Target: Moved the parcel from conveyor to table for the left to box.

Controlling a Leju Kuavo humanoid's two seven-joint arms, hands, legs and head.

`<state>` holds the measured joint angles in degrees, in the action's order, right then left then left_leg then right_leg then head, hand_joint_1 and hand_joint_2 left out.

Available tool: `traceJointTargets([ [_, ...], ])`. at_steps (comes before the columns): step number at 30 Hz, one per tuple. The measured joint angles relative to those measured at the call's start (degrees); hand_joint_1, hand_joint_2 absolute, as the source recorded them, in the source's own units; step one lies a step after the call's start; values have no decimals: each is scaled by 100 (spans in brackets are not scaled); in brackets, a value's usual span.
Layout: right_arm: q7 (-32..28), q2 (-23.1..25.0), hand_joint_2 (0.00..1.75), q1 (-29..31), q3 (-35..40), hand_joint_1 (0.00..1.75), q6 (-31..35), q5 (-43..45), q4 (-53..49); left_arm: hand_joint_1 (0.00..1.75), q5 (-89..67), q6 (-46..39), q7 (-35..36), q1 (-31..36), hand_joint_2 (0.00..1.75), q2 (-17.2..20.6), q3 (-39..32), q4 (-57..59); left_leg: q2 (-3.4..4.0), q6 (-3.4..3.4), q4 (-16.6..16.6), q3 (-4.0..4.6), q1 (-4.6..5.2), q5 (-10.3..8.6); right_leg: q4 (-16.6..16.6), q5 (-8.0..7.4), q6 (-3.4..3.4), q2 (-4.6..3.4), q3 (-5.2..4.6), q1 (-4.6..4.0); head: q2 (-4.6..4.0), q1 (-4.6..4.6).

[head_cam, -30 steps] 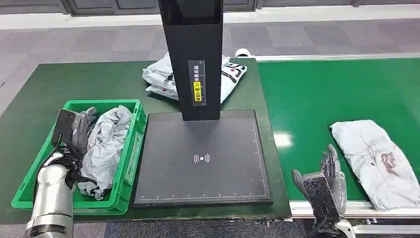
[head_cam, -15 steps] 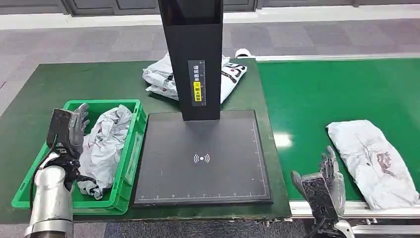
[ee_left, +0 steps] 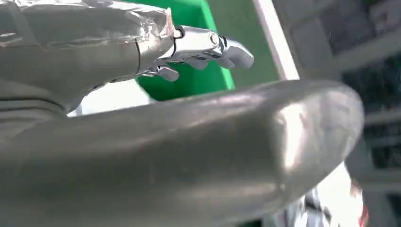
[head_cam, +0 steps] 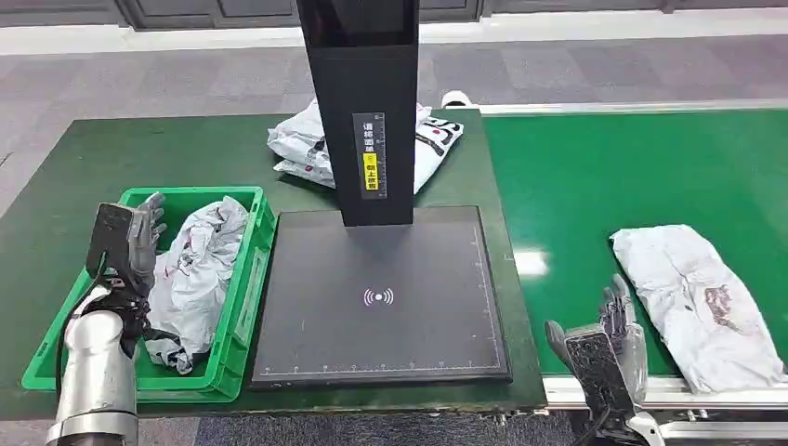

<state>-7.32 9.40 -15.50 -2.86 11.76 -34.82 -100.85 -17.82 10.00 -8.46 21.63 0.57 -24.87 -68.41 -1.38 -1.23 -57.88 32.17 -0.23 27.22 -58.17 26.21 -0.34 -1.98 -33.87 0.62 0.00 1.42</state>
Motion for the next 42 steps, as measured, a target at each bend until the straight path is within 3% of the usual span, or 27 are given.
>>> traceJointTargets([
  [2, 2, 0, 175, 1, 0, 0, -4, 0, 2, 0, -20, -50, -7, -6, 0, -2, 2, -11, 0, 0, 0, 0, 0, 0, 0, 0, 0, 0, 0, 0, 0, 0],
  [3, 17, -4, 175, 4, 0, 0, -19, -11, 6, 0, -94, -245, -42, -27, 175, -11, 18, -55, 0, 0, 0, 0, 0, 0, 0, 0, 0, -2, -1, 0, 0, -2],
  [4, 30, -6, 175, 8, 0, 0, -28, -19, 11, 0, -153, -395, -69, -42, 175, -17, 32, -88, 1, 0, 0, 0, 0, 0, 0, 0, 0, -3, -1, 0, -2, 0],
  [5, 118, -44, 175, 100, 0, 0, -89, -135, 106, 0, -656, -1933, -418, -194, 175, -166, 173, -543, 3, 0, 0, 0, 0, 0, 0, 0, 0, -5, -3, 0, -2, 2],
  [7, 278, -181, 175, 376, -11, 0, -151, -410, 414, 0, -799, -2891, -814, -412, 175, -356, 495, -1294, -3, 3, -1, 0, 2, 1, 2, 0, 2, 0, 2, 3, 0, 0],
  [9, 1133, -864, 175, 1717, -534, 0, 103, -1721, 2077, 0, -970, -3518, -1204, -1192, 175, -783, 2257, -2704, 0, 42, -15, 9, 13, 0, 9, -17, 33, 1, 2, 26, -2, 0],
  [10, 1511, -1238, 175, 2288, -630, 0, 304, -2331, 2885, 0, -749, -3301, -1230, -1294, 175, -870, 2674, -2703, 2, 52, -21, 13, 21, -3, 10, -25, 50, -1, -1, 35, 0, 0],
  [11, 1611, -2057, 175, 3479, -828, 0, 680, -3056, 4843, 0, -323, -3221, -1423, -1427, 175, -1025, 3564, -2364, -29, 96, -34, 39, 37, -26, 10, -37, 86, 18, -5, 48, 0, -7],
  [12, 1670, -2295, 175, 3737, -857, 0, 741, -3167, 5564, 0, -179, -3186, -1471, -1459, 175, -1025, 3803, -2236, -23, 96, -36, 37, 41, -26, 10, -42, 89, 15, -7, 48, 0, 0],
  [17, 2137, -2561, 175, 4057, -861, 0, 624, -3542, 6532, 0, -26, -3075, -1467, -1438, 175, -1040, 4076, -1998, -28, 96, -35, 44, 40, -26, 10, -41, 89, 18, -15, 52, -2, 0],
  [21, 2525, -2769, 175, 4317, -861, 0, 85, -3875, 7104, 0, 99, -2972, -1464, -1362, 175, -1047, 4212, -1801, -26, 96, -34, 48, 40, -26, 10, -40, 90, 18, -17, 53, 0, -2],
  [28, 2555, -2931, 175, 4484, -861, 0, -92, -3961, 7569, 0, 158, -2961, -1471, -1319, 175, -1056, 4293, -1630, -23, 97, -36, 51, 42, -26, 10, -41, 91, 17, -20, 56, 0, 0],
  [40, 1754, -3008, 175, 4757, -852, 0, -2554, -4299, 8176, 0, 341, -2727, -1504, -1129, 175, -1058, 4369, -1276, -24, 97, -35, 51, 40, -27, 10, -41, 91, 17, -20, 54, -2, 0],
  [41, 1696, -3008, 175, 4770, -848, 115, -2650, -4308, 8190, 0, 341, -2698, -1504, -1124, 175, -1058, 4369, -1259, -24, 97, -35, 51, 40, -27, 10, -41, 91, 17, -20, 54, -2, -2],
  [42, 1657, -3012, 175, 4782, -841, 175, -2724, -4317, 8207, 0, 341, -2681, -1504, -1121, 175, -1058, 4369, -1239, -23, 97, -35, 51, 40, -27, 10, -41, 91, 17, -20, 54, 0, -2],
])
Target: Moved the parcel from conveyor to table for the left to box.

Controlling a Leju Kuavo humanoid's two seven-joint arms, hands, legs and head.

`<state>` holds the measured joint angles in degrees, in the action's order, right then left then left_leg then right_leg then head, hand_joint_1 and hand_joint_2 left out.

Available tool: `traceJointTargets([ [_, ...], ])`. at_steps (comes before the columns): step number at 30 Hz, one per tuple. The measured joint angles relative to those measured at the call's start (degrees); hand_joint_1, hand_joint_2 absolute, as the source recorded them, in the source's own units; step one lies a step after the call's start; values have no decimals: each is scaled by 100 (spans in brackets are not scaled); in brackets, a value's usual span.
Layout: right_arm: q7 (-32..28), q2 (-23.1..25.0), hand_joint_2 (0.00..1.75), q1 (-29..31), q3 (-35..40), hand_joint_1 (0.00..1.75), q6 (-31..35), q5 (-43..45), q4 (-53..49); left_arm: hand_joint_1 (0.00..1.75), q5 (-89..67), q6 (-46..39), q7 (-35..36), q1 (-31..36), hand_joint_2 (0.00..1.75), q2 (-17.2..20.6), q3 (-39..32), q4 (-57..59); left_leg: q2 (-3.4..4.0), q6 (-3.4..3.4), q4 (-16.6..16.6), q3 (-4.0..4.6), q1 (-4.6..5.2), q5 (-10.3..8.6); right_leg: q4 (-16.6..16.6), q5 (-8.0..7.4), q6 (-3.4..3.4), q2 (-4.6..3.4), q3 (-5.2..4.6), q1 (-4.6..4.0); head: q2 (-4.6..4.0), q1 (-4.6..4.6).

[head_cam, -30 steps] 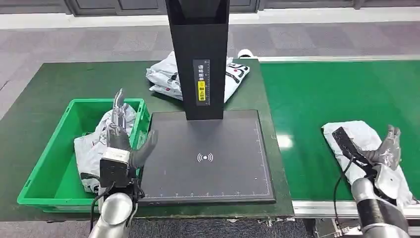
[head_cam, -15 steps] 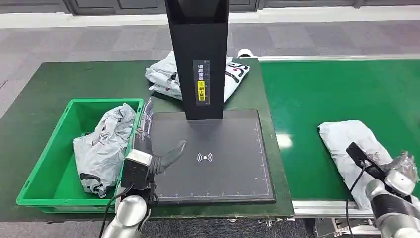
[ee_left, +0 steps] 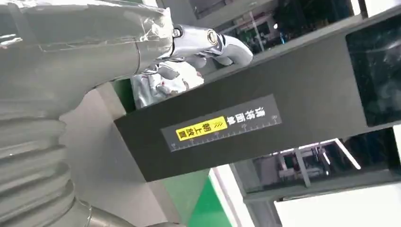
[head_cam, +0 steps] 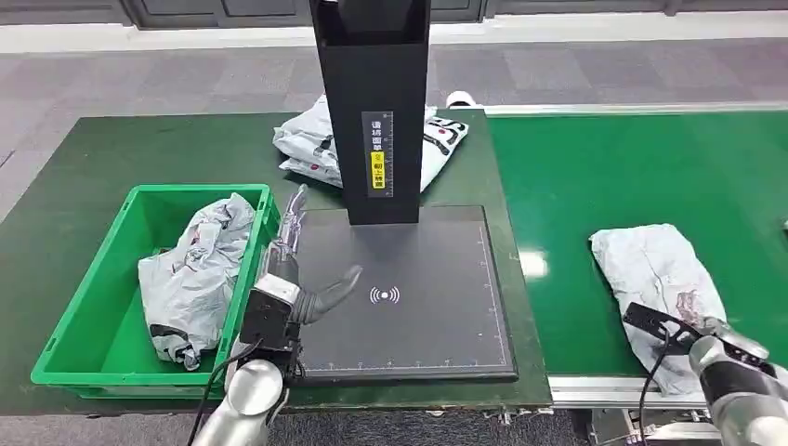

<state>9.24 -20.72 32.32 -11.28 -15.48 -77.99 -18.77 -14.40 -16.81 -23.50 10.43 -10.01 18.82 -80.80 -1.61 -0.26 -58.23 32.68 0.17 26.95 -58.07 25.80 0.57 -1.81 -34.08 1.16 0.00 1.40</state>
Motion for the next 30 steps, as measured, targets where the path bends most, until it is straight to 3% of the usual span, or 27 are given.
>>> traceJointTargets([
  [12, -372, -9, 175, 327, 216, 175, -282, -68, 111, 0, -147, 2, 72, -18, 175, 0, 0, 109, 8, 1, 0, -1, 0, 0, 0, -5, 4, -5, 4, 0, 0, 2],
  [22, -354, 308, 175, 406, 197, 175, 1176, 780, 74, 0, -483, -2, 291, -301, 175, -33, -4, -186, -5, 3, 1, 7, 0, -5, -1, -5, 4, 2, 1, 0, 0, 2],
  [30, -358, 485, 175, 472, 177, 175, 1266, 866, 15, 0, -496, -4, 293, -368, 175, -46, -4, -280, -15, 3, 0, 10, 0, -6, -1, -5, 5, 17, 1, 1, 0, 2],
])
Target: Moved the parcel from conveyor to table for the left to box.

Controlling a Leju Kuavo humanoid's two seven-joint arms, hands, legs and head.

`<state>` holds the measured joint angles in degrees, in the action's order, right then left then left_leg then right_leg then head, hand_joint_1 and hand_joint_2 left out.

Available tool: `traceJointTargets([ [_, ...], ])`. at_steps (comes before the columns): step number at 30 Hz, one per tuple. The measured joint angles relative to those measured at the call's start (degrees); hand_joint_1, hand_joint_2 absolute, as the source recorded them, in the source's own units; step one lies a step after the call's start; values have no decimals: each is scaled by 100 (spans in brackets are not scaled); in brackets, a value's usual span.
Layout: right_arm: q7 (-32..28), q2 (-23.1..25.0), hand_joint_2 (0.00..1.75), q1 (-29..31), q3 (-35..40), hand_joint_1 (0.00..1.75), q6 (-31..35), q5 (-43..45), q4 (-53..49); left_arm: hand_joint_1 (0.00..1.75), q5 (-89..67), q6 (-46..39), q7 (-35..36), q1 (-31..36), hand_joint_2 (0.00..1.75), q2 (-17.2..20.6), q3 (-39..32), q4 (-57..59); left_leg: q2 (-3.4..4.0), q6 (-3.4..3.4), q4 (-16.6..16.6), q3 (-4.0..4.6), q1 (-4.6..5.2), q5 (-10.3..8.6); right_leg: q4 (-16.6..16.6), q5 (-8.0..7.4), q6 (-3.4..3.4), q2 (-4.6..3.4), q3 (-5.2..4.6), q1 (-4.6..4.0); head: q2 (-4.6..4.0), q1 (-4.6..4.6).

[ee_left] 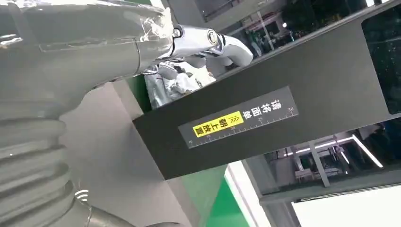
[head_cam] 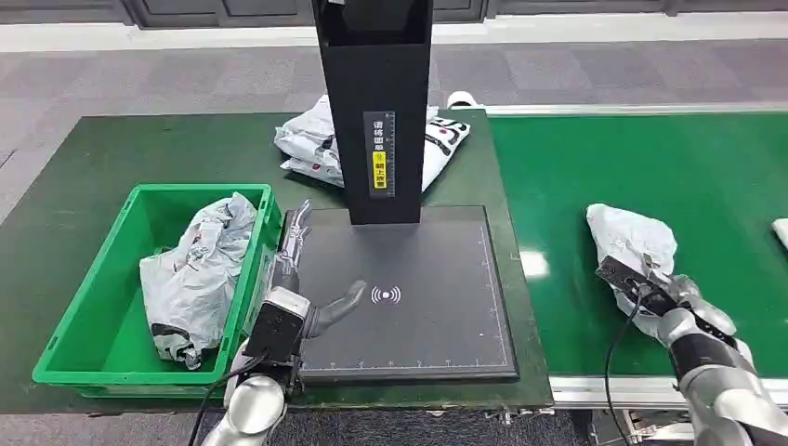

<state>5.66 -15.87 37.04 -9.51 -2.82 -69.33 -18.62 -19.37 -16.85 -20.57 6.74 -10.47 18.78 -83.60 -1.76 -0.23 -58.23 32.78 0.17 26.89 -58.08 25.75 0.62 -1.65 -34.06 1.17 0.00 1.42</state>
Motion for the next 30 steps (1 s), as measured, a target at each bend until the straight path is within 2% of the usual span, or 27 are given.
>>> traceJointTargets([
  [5, -17, 44, 175, 0, -6, 175, 79, 53, -4, 0, -2, -2, 0, -16, 175, 0, 0, -9, 0, 0, 0, 3, 0, 0, 0, 0, 0, 2, 0, 0, 0, -2],
  [9, -666, 219, 175, -3, -212, 175, 960, 882, -261, 0, -92, -138, 50, -98, 175, -7, -13, -77, 4, -1, 1, 37, -1, 0, -1, 0, 0, -3, -4, -1, 0, -2],
  [10, -1001, 314, 175, -24, -301, 175, 1158, 1302, -475, 0, -122, -196, 50, -124, 175, -15, -18, -107, 9, -2, 1, 9, -1, -1, -1, 0, -1, -7, -11, -1, -2, 0],
  [12, -1472, 573, 175, -267, -376, 175, 1235, 2188, -1209, 0, -175, -319, 50, -181, 175, -44, -17, -138, 4, -8, 1, 6, -9, -5, -1, 0, -2, -5, -11, -9, 0, 0],
  [16, -1775, 1185, 175, -1082, -317, 175, 837, 3502, -3051, 0, -216, -490, 11, -259, 175, -68, -26, -142, -38, -12, 3, 14, -18, -7, -1, 10, -11, 30, -8, -18, 0, 0],
  [18, -1836, 1444, 175, -1567, -19, 175, 748, 3816, -3953, 0, -225, -518, -41, -313, 175, -68, -46, -144, -44, -13, 5, 19, -21, -7, -1, 16, -17, 39, -9, -22, 0, -2],
  [23, -1814, 1766, 175, -2587, 1056, 175, 881, 3864, -5533, 0, -238, -546, -122, -414, 175, -70, -50, -149, -37, -20, 7, 21, -21, -1, -1, 22, -17, 37, -16, -21, 0, 0],
  [30, -1620, 1943, 175, -3210, 1945, 175, 1023, 3729, -6572, 0, -245, -555, -131, -445, 175, -79, -50, -173, -34, -19, 5, 23, -18, -1, -1, 22, -15, 38, -17, -17, 0, 0],
])
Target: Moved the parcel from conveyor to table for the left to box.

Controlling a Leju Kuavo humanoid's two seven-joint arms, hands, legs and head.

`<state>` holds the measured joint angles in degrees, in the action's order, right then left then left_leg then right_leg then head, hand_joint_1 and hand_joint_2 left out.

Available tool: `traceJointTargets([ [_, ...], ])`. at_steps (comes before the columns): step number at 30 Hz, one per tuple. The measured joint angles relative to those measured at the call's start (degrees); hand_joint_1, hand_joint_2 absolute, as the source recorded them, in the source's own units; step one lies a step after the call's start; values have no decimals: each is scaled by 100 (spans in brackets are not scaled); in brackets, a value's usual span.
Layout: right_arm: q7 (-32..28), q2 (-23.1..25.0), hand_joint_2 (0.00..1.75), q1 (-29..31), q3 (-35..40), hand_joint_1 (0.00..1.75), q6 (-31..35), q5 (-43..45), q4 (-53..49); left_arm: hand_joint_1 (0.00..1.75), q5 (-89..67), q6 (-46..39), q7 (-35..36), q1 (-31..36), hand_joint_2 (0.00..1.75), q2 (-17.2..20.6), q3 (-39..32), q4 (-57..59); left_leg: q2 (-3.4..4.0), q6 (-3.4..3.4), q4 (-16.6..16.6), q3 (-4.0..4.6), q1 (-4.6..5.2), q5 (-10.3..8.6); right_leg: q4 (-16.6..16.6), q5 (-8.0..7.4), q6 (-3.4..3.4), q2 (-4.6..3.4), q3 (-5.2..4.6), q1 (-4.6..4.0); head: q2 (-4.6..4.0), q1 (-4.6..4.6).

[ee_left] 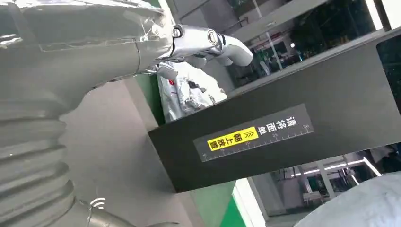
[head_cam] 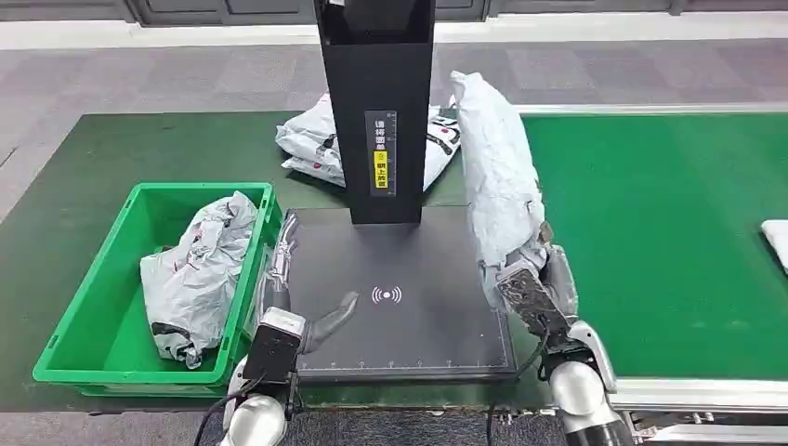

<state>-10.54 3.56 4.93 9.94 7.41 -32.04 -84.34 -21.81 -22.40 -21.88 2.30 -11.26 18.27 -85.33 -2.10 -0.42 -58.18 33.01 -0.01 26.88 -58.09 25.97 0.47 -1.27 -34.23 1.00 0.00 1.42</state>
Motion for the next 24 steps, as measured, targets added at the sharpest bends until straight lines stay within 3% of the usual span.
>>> traceJointTargets([
  [6, 46, 42, 175, -146, 543, 175, -20, -15, -5, 0, 20, -50, 0, 13, 175, 0, 0, 0, 4, 0, 0, -2, 0, -1, 0, -5, 0, -1, -1, 0, 0, 0],
  [7, 61, 46, 175, -147, 598, 79, -22, -15, 11, 0, 20, -50, 0, 15, 175, 0, 0, 0, 4, 0, 0, -2, 0, -1, 0, -5, 0, -1, -1, -1, 0, 0],
  [8, 77, 57, 175, -146, 667, 0, -22, -15, 37, 0, 22, -50, 2, 18, 175, 0, 0, 0, 3, 0, 0, -1, 0, -2, 0, -5, 0, -1, -2, -1, 0, 0],
  [24, 299, 149, 175, -157, 980, 0, -159, -72, 216, 0, 54, -50, 122, 74, 175, 2, 0, -31, 2, -6, 0, 0, -1, -5, 0, -5, -1, -1, -3, -1, -2, 0],
])
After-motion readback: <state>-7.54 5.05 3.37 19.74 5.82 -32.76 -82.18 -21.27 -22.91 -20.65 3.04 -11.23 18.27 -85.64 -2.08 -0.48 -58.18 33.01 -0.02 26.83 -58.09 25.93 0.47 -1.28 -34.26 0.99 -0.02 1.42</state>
